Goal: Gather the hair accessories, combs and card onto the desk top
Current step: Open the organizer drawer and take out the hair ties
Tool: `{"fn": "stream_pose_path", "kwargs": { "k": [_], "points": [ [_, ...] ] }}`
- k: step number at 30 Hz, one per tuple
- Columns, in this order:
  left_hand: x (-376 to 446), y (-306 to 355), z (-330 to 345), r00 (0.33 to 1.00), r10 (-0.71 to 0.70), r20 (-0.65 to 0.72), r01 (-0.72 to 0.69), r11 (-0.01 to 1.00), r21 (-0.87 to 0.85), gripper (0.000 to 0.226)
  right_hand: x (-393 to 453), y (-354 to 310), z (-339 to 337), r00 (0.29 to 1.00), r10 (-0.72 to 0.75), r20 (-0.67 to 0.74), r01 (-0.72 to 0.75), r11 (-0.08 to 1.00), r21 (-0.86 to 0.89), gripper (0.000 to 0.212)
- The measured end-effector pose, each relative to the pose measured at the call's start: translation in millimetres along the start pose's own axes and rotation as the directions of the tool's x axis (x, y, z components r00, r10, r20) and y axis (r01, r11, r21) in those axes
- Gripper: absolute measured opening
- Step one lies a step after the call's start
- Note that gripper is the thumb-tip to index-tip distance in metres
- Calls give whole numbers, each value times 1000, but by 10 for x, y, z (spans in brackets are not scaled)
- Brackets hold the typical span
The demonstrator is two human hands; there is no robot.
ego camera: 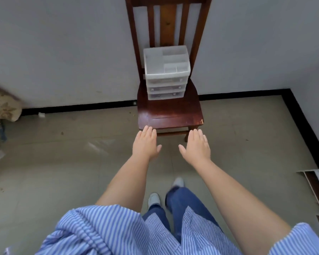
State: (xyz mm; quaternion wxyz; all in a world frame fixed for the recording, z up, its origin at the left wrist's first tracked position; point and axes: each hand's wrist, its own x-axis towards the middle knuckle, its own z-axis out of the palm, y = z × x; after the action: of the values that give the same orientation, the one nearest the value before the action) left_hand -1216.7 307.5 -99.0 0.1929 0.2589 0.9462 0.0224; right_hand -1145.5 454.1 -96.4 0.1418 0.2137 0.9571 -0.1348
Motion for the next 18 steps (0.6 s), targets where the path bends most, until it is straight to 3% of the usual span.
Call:
{"fn": "stream_pose_path", "kwargs": {
  "k": [11,14,18],
  "points": [
    [2008,-351,-74,985,-173,-3,172,984,-42,69,2267,58,243,986,-2,167,-9,998,65,70],
    [2461,-444,5,982,-184,-31,182,982,-60,70,2757,7,412,972,47,228,-98,971,216,63],
    [3035,-610,82,975,-180,-130,169,981,-94,68,3395,-156,628,939,92,331,-253,836,487,55]
  ]
}}
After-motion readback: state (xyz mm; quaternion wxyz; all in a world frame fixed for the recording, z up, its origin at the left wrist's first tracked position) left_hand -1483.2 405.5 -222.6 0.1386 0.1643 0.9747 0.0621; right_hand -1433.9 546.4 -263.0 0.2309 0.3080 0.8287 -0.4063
